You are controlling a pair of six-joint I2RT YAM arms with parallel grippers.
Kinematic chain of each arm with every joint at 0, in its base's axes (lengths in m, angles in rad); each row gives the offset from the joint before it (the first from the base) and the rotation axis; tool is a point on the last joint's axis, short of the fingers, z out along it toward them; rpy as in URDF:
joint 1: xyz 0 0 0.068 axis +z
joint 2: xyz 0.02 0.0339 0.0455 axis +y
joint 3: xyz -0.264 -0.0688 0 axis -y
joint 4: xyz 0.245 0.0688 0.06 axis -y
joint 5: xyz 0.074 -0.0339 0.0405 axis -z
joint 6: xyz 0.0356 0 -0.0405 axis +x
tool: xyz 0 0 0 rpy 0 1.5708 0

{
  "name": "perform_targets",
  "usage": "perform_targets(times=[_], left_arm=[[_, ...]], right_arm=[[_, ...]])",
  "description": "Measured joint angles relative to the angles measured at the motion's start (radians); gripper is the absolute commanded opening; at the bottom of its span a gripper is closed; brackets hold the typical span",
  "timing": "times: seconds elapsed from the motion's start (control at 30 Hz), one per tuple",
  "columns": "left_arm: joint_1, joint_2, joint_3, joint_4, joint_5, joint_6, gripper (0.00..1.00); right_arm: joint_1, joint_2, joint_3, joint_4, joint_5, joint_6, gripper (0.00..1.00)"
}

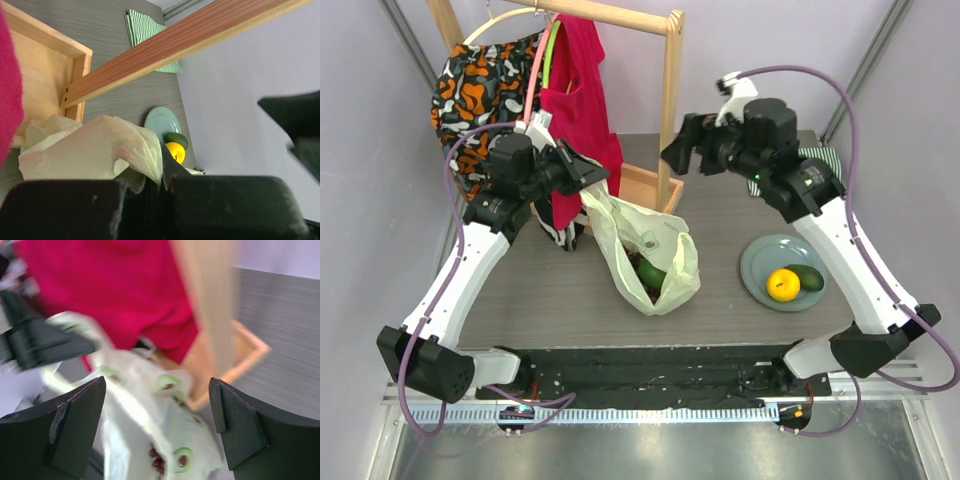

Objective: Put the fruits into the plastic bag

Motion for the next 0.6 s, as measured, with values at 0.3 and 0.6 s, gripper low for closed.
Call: perform_targets(times=[0.3, 0.6], left_arm=[[0.000, -0.003, -0.006, -0.002, -0.001, 0.005, 0.00], [0.000, -0.005, -0.019, -0.007, -0.014, 0.032, 0.00]], right_arm=[[-0.411, -0.014, -0.144, -0.182, 0.161, 0.085, 1.00], [-0.467, -0.072, -0.477, -0.394, 0.278, 0.193, 1.00]])
